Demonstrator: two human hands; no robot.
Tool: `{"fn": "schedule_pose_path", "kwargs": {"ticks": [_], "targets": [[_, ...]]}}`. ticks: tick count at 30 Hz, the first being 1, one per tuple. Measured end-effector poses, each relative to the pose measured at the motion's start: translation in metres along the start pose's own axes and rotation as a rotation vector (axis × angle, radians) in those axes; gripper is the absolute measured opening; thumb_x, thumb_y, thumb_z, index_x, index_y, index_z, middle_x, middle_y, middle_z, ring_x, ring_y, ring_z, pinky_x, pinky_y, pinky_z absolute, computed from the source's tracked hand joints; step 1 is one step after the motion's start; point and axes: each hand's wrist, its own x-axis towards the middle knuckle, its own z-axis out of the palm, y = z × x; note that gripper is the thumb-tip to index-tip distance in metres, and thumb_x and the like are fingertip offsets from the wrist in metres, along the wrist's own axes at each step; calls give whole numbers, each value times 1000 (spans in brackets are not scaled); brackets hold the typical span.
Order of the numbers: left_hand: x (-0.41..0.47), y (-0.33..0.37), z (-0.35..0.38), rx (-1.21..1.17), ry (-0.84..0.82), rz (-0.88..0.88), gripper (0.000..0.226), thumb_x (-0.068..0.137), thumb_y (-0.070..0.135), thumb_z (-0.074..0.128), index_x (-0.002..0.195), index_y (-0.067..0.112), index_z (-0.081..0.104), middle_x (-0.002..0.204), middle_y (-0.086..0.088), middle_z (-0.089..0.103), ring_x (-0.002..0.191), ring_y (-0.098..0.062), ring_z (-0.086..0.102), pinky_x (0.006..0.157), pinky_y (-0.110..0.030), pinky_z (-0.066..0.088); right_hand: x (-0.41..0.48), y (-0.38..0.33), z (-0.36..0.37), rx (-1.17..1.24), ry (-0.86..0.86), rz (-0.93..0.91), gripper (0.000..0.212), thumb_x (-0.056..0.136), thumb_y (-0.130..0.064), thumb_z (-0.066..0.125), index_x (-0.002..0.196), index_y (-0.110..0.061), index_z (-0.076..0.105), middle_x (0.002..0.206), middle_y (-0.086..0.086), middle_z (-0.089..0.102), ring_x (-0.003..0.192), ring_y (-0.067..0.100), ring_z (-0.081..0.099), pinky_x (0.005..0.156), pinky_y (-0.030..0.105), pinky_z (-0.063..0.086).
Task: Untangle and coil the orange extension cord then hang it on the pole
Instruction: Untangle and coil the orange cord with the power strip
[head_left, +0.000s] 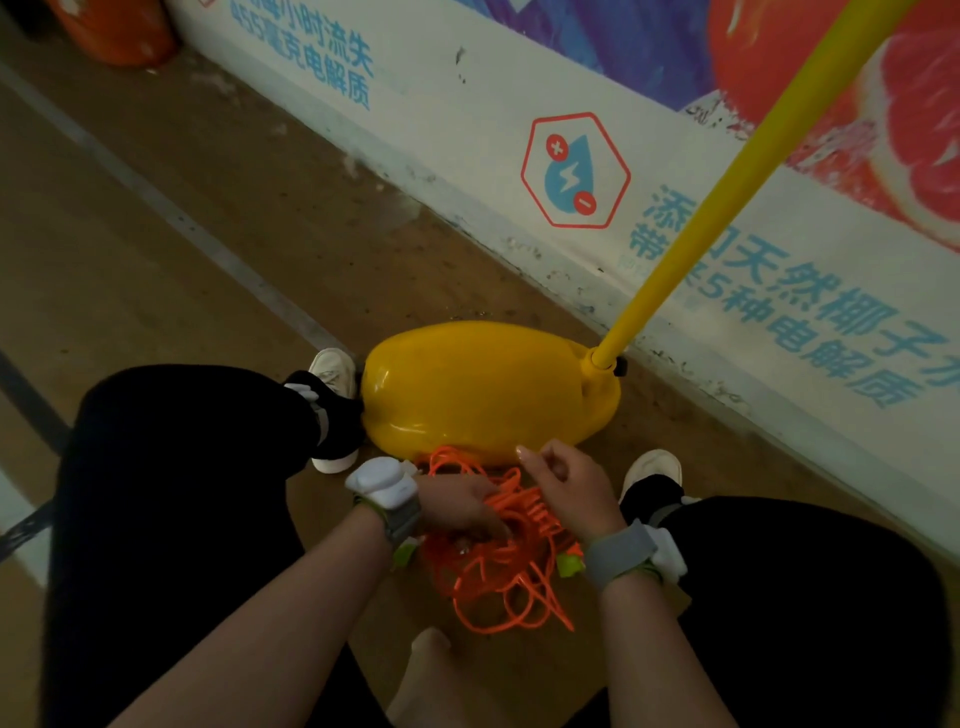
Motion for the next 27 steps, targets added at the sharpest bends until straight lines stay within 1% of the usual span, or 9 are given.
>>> {"fn": "schedule_pose_path", "kwargs": {"ticks": [2,4,7,11,16,19,22,25,27], "targets": [[-5,-1,-6,-130,-14,-37,12,91,14,59,79,15,62,52,3,44,42,-7,41,43,-18,37,0,1,0,78,-120,31,34,87,-45,61,67,-20,50,50,-12,45,52,2,42,60,27,37],[-11,-2,-14,-279,-94,2,30,95,9,51,66,13,58,42,6,31,35,-5,27,38,-17,25,0,-1,-1,283,-250,102,32,87,-43,61,79,-12,62,69,3,59,67,14,50,69,38,43],[-21,-2,-25,-356,-144,100,33,95,11,48,63,14,40,41,8,26,34,-4,19,38,-17,14,2,-5,-5,537,-298,236,43,74,-58,61,74,-15,64,60,9,56,55,21,46,56,34,37],[-23,-3,-24,-401,-238,128,32,87,18,50,59,15,35,39,8,28,30,-4,21,36,-18,13,3,1,-7,827,-363,335,60,71,-75,52,70,-15,56,47,4,41,43,18,36,49,28,26],[-27,4,-29,-470,-329,127,20,88,16,47,71,12,37,38,10,29,28,-1,22,31,-12,20,-4,3,-17,1163,-478,373,77,73,-83,27,76,-9,51,45,5,37,43,18,37,48,27,32],[-30,-1,-40,-580,-360,181,17,88,17,55,80,8,43,39,10,31,28,0,24,30,-11,26,-1,2,-20,1191,-351,348,78,67,-84,32,76,-10,53,44,4,34,40,16,33,44,24,29],[-30,-8,-54,-878,-378,326,23,85,18,69,90,5,51,40,9,38,28,-1,30,32,-12,29,2,10,-20,1186,-37,384,69,65,-81,46,74,-13,51,40,-4,27,34,10,23,43,24,17],[-24,-9,-54,-1072,-301,420,25,81,17,74,92,5,55,42,7,40,30,-3,35,32,-15,29,1,10,-10,839,100,427,38,88,-53,52,78,-17,54,45,-9,40,36,3,36,37,18,28],[-17,-9,-47,-1198,-211,464,29,71,15,82,86,5,58,41,7,37,29,-3,35,31,-16,30,1,7,2,651,107,384,31,94,-38,52,73,-18,58,54,-8,50,45,4,45,42,18,33]]}}
